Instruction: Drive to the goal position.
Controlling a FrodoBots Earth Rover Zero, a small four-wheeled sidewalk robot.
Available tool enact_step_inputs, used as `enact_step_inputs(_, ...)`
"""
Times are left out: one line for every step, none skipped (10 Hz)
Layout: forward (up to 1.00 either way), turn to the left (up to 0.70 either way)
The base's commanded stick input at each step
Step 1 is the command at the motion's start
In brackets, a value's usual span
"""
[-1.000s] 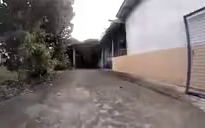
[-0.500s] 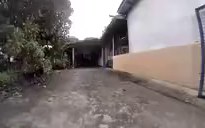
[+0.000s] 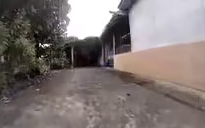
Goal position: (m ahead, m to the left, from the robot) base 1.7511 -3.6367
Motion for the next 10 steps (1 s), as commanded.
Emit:
enact_step_inputs(0.7,0.0)
enact_step_inputs(0.7,0.02)
enact_step_inputs(0.7,0.2)
enact_step_inputs(0.7,0.27)
enact_step_inputs(0.7,0.23)
enact_step_inputs(0.7,0.0)
enact_step_inputs(0.7,0.0)
enact_step_inputs(0.7,0.0)
enact_step_inputs(0.7,0.0)
enact_step_inputs(0.7,0.2)
